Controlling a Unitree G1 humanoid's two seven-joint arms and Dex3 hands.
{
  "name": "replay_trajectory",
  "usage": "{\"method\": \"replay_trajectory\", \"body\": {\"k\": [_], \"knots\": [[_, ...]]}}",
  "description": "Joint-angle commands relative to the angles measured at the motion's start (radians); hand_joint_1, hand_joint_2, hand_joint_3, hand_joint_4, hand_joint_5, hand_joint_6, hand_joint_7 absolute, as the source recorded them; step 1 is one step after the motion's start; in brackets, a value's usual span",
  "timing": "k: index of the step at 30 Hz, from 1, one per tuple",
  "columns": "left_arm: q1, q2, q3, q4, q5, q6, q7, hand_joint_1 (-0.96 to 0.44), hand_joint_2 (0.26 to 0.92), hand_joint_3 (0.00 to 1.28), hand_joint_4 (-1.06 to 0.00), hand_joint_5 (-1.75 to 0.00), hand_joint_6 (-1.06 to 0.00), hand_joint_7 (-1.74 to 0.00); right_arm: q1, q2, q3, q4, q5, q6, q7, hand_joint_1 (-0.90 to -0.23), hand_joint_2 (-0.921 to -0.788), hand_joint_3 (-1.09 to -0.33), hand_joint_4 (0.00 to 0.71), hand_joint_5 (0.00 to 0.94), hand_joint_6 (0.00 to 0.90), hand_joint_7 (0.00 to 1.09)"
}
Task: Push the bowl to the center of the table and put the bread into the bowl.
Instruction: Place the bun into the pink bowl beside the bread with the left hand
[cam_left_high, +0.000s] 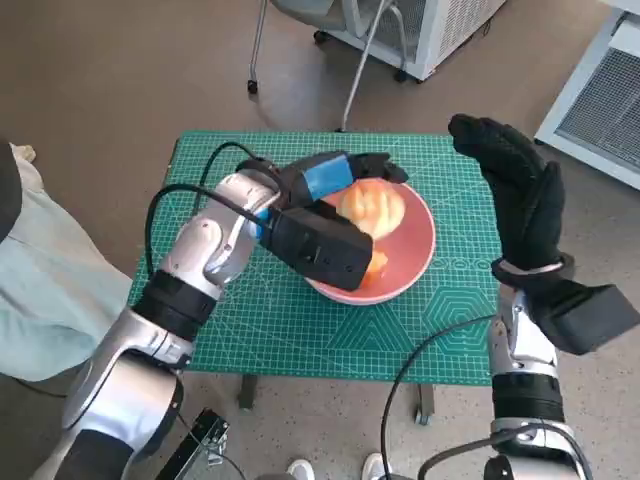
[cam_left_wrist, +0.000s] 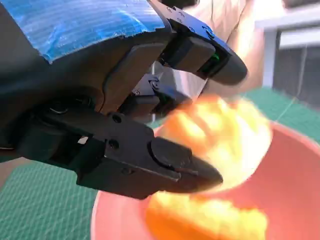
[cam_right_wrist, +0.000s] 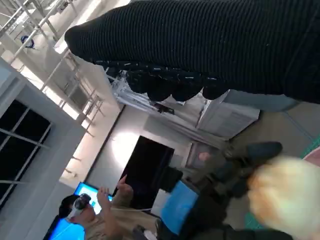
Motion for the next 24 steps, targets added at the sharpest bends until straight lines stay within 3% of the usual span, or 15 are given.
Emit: {"method": "replay_trajectory", "body": {"k": [1, 14, 24], "knots": [[0.019, 0.012, 0.007, -0.005, -0.027, 0.002, -0.027, -0.21, 0.921, 0.10, -0.05, 0.00, -0.24, -0.12, 0.019, -0.006, 0.004, 0.000, -0.017, 0.019, -0.020, -0.390, -0.821, -0.762, 0.479, 0.053, 0.177, 0.86], [0.074, 0.048, 0.144, -0.088, -0.212, 0.058, -0.124, -0.24, 0.920, 0.06, -0.04, 0.00, -0.23, -0.09, 0.011, 0.000, 0.017, -0.023, -0.025, 0.034, -0.038, -0.403, -0.837, -0.733, 0.477, 0.055, 0.173, 0.87], [0.202, 0.081, 0.329, -0.191, -0.433, -0.002, -0.087, -0.20, 0.920, 0.04, -0.16, -0.03, -0.35, -0.12, 0.000, -0.001, 0.023, -0.059, -0.029, 0.047, -0.049, -0.413, -0.863, -0.684, 0.475, 0.058, 0.162, 0.87]]}}
